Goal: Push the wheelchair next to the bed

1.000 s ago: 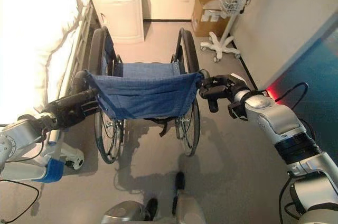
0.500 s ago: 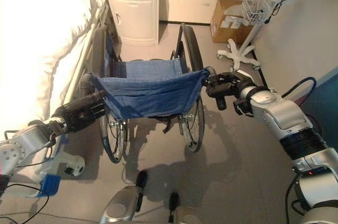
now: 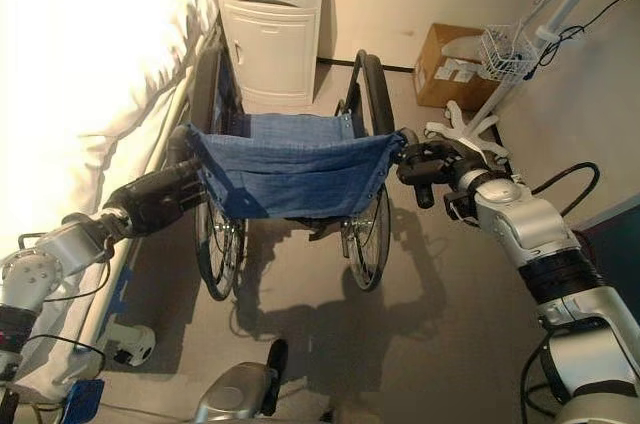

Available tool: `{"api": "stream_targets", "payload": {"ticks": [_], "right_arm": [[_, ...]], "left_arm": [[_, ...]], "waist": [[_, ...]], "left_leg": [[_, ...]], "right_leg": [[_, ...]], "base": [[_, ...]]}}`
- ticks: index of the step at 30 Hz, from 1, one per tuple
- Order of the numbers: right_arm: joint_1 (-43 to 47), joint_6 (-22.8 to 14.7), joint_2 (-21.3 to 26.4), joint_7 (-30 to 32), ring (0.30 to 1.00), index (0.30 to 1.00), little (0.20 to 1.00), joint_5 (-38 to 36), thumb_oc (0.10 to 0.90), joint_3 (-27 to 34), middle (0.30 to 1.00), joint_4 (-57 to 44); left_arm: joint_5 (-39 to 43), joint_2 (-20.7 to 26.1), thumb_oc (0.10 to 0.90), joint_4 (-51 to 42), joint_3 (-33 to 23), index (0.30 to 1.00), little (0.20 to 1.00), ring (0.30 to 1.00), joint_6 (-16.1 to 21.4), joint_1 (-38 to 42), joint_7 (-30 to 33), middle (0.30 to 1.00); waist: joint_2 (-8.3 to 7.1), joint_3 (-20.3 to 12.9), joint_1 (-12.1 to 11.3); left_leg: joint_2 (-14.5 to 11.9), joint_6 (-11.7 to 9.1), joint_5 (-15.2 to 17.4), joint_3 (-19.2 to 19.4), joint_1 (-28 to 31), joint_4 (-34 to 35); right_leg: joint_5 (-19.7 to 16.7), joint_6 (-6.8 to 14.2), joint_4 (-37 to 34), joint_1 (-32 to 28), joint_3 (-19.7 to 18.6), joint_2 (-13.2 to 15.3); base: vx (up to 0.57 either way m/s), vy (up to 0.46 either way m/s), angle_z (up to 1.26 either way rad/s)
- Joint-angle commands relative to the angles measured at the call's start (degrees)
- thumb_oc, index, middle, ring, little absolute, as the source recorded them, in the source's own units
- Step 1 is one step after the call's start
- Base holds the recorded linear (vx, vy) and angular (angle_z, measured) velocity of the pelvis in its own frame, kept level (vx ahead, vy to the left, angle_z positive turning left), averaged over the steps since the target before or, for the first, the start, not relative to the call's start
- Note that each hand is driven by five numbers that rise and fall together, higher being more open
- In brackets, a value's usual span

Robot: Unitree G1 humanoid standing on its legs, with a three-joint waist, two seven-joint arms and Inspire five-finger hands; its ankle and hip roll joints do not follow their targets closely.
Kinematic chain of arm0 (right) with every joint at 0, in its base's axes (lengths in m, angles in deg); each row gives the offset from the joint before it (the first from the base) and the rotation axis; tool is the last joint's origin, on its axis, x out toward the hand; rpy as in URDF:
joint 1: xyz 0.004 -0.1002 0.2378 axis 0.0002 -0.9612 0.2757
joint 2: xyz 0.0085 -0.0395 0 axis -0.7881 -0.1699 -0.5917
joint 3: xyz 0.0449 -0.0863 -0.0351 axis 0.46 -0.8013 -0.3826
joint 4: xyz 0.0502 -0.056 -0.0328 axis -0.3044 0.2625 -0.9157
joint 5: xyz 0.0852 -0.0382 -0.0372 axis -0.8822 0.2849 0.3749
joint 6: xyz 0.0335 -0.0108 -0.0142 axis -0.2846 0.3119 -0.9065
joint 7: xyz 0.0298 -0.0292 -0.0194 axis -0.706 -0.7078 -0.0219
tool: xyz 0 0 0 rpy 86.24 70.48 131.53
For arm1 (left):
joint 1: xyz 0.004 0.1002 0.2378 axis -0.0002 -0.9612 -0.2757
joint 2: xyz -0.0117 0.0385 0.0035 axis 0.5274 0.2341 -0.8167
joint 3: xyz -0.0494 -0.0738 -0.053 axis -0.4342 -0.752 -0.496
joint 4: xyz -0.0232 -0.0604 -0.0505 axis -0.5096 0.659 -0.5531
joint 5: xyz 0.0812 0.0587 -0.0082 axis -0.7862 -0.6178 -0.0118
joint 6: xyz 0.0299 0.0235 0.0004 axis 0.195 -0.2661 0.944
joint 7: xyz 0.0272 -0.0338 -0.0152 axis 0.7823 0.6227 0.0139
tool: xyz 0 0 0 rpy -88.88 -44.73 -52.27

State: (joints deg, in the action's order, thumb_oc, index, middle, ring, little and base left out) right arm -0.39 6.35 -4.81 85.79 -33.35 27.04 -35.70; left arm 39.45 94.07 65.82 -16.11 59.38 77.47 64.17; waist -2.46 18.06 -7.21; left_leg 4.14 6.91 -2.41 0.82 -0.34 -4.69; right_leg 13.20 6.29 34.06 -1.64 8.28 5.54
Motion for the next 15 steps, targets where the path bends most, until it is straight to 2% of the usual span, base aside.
{"api": "stream_targets", "payload": {"ticks": [1,3,4,7,10,15], "right_arm": [[0.97,-10.64,-0.11,-6.35,0.3,0.3,0.3,-0.76,0.4,-0.68,0.3,-8.84],[1.58,-11.55,0.39,-5.86,0.3,0.3,0.3,-0.58,0.4,-0.53,0.3,-8.32],[2.45,-12.43,0.96,-5.5,0.3,0.3,0.3,-0.98,0.4,-0.32,0.3,-7.82],[3.79,-11.56,1.53,-5.53,0.3,0.3,0.3,-1.73,0.4,-0.16,0.3,-8.24],[3.52,-9.43,3.45,-6.19,0.3,0.3,0.3,-2.84,0.4,0.2,0.3,-9.84],[2.79,-9.07,4.33,-7.01,0.3,0.3,0.3,-3.13,0.4,0.86,0.3,-10.38]], "left_arm": [[3.06,5.33,0.4,3.12,-5.77,0.3,0.3,0.3,7.58,7.51,0.65,0.3],[2.95,5.63,0.4,3.17,-4.26,0.3,0.3,0.3,8.37,9.57,1.55,0.3],[3.04,5.78,0.4,3.71,-3.12,0.3,0.3,0.3,9.93,10.95,1.54,0.3],[2.97,5.35,0.4,3.34,-3.6,0.3,0.3,0.3,10.4,11.48,2.62,0.3],[3.43,4.89,0.4,1.79,-4.72,0.3,0.3,0.3,9.79,9.57,3.3,0.3],[3.38,4.42,0.4,-0.1,-6.41,0.3,0.3,0.3,9.91,6.09,3.9,0.3]], "waist": [[0.66,-9.84,-0.72],[1.22,-8.78,-0.28],[1.51,-7.58,0.38],[1.3,-6.23,1.13],[0.36,-7.43,1.19],[-0.37,-8.81,0.87]], "left_leg": [[1.83,-4.9,-2.48,1.17,-5.34,-0.28],[1.43,-5.27,-1.14,-0.96,-3.99,-0.76],[1.12,-5.38,0.09,-2.58,-3.01,-1.18],[-0.16,-5.86,1.02,-3.2,-2.54,-2.33],[-0.23,-6.27,1.27,-4.2,-1.79,-1.73],[-0.91,-7.1,1.53,-4.93,-1.39,-1.02]], "right_leg": [[-13.03,0.43,-12.99,-1.64,2.16,-2.61],[-12.46,-0.38,-20.97,0.4,2.65,-0.17],[-13.8,-0.12,-24.88,2.19,1.18,0.81],[-14.54,0.07,-25.32,2.93,-0.47,0.41],[-15.41,-0.19,-29.67,0.96,-0.89,0.02],[-15.64,-0.63,-32.8,-1.05,-0.29,-0.27]], "base": [[0.06,-0.05,-0.03],[0.0,-0.111,-0.11],[-0.04,-0.136,0.0],[0.03,-0.149,0.51],[0.11,-0.069,0.65],[0.07,-0.073,0.16]]}}
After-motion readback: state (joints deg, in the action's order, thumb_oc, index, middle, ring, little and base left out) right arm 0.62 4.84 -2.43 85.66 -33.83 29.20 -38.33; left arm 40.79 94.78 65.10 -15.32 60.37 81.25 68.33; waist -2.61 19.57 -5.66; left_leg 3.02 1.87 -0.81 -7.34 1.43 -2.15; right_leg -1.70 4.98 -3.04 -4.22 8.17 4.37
